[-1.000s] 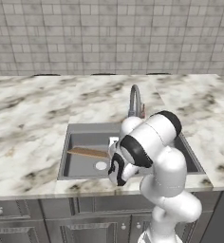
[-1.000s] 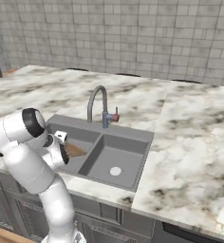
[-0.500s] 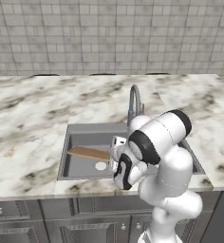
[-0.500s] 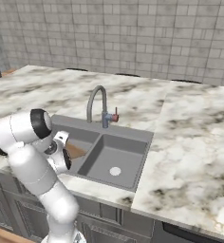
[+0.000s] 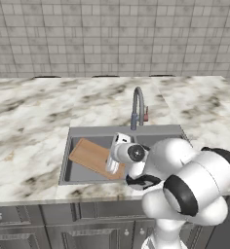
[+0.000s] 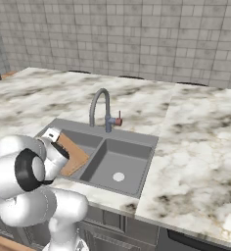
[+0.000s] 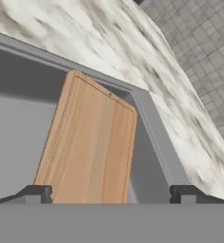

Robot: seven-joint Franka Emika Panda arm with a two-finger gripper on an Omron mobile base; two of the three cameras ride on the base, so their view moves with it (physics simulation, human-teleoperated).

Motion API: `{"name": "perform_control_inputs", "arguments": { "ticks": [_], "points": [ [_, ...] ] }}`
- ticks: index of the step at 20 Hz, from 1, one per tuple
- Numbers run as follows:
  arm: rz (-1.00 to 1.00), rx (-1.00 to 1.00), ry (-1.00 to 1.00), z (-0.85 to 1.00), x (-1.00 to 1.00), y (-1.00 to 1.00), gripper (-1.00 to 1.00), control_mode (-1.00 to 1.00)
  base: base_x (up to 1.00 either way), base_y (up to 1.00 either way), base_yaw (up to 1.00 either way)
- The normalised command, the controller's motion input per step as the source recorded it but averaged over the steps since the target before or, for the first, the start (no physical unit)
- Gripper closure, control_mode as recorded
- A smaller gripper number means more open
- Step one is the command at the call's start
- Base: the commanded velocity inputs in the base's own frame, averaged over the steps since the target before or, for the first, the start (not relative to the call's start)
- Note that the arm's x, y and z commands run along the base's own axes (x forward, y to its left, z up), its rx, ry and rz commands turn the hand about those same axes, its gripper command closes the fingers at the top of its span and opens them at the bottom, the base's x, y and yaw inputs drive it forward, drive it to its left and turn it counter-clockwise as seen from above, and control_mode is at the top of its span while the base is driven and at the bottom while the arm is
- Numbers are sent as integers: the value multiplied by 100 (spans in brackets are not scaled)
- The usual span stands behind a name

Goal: Move the cutting board and knife to the sink. Then move spray from the cabinet to the counter.

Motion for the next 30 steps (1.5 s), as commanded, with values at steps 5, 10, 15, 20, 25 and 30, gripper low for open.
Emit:
{"name": "perform_control_inputs", "arguments": {
  "ticks": [5,10,15,20,25,30],
  "points": [
    [-6,0,44,100,-36,7,-100,-100,0,0,0],
    [-7,0,31,100,-42,0,-100,-100,0,0,0],
    [-13,0,26,100,-39,3,-100,-100,0,0,0],
    [-18,3,34,93,-60,0,-100,-100,0,0,0],
    [-29,15,23,33,-87,-19,-100,-100,0,0,0],
    [-35,11,1,1,-100,-28,-100,-100,0,0,0]
  ]
}}
